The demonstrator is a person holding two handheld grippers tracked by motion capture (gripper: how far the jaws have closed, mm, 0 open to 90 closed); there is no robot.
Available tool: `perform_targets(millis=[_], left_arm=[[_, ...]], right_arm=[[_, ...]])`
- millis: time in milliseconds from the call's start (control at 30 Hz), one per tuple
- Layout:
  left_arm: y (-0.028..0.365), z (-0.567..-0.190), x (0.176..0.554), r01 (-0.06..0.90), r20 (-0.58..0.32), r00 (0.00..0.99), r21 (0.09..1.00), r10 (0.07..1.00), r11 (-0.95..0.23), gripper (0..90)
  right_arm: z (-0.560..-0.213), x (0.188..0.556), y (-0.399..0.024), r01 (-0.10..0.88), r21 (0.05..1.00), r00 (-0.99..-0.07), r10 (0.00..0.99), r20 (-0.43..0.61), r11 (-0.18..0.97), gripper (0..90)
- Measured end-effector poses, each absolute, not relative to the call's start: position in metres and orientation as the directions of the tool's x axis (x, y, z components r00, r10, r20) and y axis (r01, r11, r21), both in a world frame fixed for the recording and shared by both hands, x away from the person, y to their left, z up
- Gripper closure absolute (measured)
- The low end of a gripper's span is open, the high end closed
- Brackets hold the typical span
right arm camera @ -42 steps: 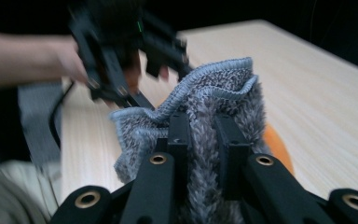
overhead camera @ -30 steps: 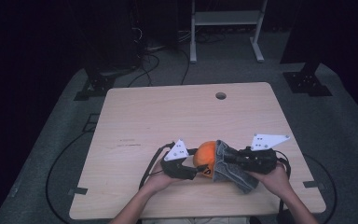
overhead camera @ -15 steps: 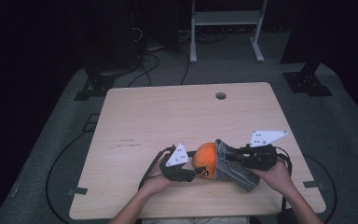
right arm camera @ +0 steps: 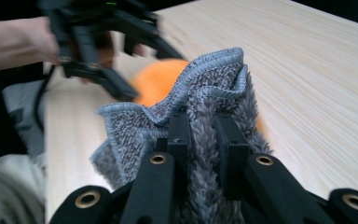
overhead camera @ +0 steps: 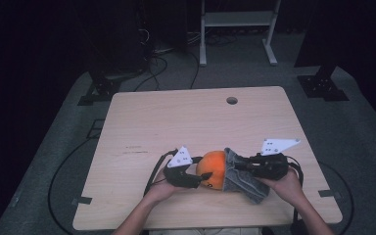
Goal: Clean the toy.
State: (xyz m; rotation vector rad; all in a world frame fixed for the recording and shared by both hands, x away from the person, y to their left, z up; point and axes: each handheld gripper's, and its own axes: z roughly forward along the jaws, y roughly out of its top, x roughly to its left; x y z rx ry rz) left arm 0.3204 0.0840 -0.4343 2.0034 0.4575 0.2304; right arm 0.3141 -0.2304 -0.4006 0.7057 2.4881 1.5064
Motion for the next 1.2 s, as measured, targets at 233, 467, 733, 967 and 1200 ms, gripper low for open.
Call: perform_targets(millis=[233,467,733,967,1200], left_arm=[[0.081,-0.427,0.324,0.273,-0.121,0.905,0.9,0.407,-0.339,20.5],[0.086,-0.432,0.32,0.231,-0.068,0.924,0.883,0.376,-0.407,32.2],[0.091,-0.427,0.324,0.267,-0.133,0.93,0.884,0.342,-0.383,20.2],[0.088,-0.439,0.333,0.376,-0.258,0.915,0.824,0.31,-0.424,11.1],[0.081,-0.419,0.314,0.083,0.104,0.908,0.904,0.405,-0.419,36.0]], right_arm=[[-0.411,0.307,-0.221,0.323,0.882,-0.891,0.424,0.161,0.344,77.8],[-0.415,0.303,-0.232,0.331,0.862,-0.891,0.428,0.15,0.385,77.7],[-0.401,0.306,-0.225,0.302,0.872,-0.9,0.417,0.127,0.386,77.7],[-0.415,0.299,-0.219,0.314,0.857,-0.921,0.35,0.17,0.41,77.7],[-0.403,0.292,-0.225,0.285,0.895,-0.918,0.366,0.151,0.344,77.9]])
